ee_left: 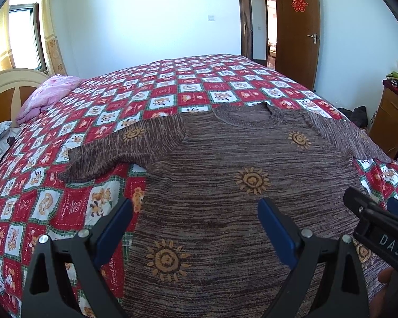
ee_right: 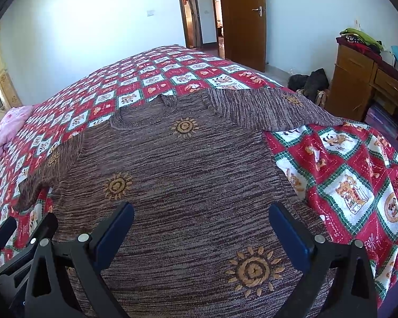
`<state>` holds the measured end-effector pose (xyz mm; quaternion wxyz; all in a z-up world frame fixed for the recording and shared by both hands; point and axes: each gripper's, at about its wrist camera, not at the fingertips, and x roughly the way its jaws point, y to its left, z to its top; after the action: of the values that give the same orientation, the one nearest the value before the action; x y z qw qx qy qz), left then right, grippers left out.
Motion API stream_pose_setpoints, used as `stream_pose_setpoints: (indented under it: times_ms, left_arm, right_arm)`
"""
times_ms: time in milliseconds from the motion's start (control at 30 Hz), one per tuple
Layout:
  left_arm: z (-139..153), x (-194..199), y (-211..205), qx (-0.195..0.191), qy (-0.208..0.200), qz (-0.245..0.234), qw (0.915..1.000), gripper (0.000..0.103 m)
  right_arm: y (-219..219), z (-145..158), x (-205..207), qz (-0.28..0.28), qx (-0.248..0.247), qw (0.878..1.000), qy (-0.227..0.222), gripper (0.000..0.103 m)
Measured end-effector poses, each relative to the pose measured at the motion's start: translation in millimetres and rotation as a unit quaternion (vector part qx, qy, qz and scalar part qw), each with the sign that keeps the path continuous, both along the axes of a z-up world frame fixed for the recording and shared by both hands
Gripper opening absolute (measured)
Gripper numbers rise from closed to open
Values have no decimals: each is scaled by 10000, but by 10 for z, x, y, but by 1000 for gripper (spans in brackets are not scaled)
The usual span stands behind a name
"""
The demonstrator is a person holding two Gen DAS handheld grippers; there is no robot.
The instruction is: Fold small clothes
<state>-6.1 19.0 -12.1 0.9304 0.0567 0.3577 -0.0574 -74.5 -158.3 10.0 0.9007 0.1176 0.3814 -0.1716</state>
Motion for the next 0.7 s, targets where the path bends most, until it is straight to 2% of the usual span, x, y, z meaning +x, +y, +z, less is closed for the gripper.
stream_pose_setpoints:
  times_ms: [700]
  left_arm:
    - [-18,-17,24,-15,42,3,10000,97]
  right_arm:
    - [-4,-15,-4,3,34,10000,1,102]
